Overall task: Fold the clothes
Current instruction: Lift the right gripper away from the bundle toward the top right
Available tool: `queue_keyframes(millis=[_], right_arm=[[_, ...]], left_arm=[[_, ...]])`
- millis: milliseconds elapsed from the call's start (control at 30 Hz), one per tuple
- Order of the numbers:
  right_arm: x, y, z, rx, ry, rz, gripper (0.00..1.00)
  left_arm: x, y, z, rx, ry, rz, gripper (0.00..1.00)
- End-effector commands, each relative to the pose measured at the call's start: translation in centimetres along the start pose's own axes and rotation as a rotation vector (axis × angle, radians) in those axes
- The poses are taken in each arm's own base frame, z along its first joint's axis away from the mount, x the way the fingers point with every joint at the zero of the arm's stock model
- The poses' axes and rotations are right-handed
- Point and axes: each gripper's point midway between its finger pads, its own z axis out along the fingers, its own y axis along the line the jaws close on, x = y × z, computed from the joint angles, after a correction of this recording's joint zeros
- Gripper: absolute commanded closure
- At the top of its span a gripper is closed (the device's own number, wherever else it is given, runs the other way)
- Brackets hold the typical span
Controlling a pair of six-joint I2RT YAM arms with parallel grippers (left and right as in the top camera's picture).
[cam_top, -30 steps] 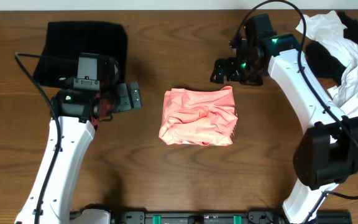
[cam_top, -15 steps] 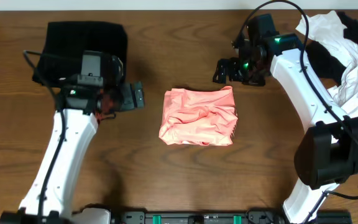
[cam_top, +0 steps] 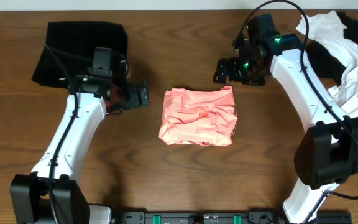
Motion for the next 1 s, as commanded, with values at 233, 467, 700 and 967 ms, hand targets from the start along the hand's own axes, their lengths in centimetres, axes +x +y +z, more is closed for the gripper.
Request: queue_keyframes(millis=[233, 467, 700, 967], right_arm=[[-0.6, 0.2, -1.1, -0.001, -0.029, -0.021, 0.01], [-0.5, 0.2, -1.1, -0.001, -0.027, -0.021, 0.01], [-0.6, 0.1, -1.1, 0.005, -0.029, -0.02, 0.01], [-0.8, -0.9, -1.2, 0.048, -0.04, -0.014, 0.01]], left_arm=[[-0.2, 0.0, 0.4, 0.007, -0.008, 0.008, 0.02], [-0.2, 0.0, 0.4, 0.007, -0.009, 0.008, 0.02], [0.0, -0.6, 0.4, 0.042, 0.003, 0.008, 0.02], [-0.1, -2.3, 0.2, 0.14, 0.004, 0.019, 0.02]])
